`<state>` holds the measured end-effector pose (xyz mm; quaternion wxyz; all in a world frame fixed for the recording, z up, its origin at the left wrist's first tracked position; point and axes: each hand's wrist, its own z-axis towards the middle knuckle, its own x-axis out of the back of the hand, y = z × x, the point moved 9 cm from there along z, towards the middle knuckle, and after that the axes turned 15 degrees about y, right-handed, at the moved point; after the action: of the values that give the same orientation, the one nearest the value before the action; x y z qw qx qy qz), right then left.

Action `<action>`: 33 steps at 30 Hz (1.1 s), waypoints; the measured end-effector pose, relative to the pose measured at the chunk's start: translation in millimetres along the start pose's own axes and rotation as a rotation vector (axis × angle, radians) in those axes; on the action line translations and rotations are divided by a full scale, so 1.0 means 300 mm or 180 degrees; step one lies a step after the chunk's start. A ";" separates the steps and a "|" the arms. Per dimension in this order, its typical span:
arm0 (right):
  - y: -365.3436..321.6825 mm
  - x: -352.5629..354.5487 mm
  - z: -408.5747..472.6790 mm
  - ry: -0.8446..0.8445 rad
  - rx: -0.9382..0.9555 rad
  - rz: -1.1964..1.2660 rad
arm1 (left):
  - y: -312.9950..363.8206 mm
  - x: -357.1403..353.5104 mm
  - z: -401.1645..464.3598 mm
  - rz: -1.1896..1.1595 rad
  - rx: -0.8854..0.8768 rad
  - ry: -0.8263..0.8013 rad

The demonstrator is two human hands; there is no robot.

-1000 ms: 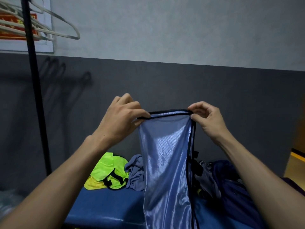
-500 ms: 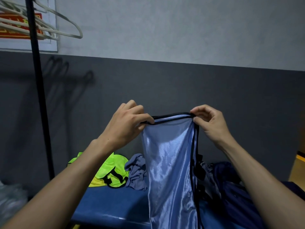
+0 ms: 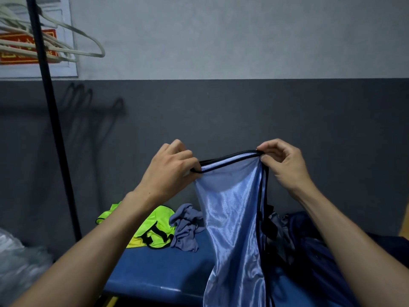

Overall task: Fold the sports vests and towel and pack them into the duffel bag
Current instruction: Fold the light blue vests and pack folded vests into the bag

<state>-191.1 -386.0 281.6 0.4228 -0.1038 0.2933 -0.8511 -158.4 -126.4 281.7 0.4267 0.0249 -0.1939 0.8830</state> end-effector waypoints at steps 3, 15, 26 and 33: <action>0.006 0.025 -0.006 0.0036 -0.0007 0.0029 | 0.040 0.001 0.000 0.0119 -0.0184 0.0019; 0.037 0.065 -0.033 0.0069 -0.0066 0.0146 | 0.111 -0.005 -0.017 0.0112 0.0013 0.0077; 0.131 0.045 -0.050 0.0113 -0.0108 0.0118 | 0.103 -0.121 -0.109 -0.0163 -0.0237 -0.0017; 0.263 -0.014 -0.052 0.0187 -0.0216 -0.0028 | 0.098 -0.226 -0.212 -0.0337 -0.0499 0.0027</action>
<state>-143.3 -413.5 223.1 0.4065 -0.0943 0.3338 -0.8453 -130.0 -170.1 199.4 0.4742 -0.0021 -0.2590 0.8415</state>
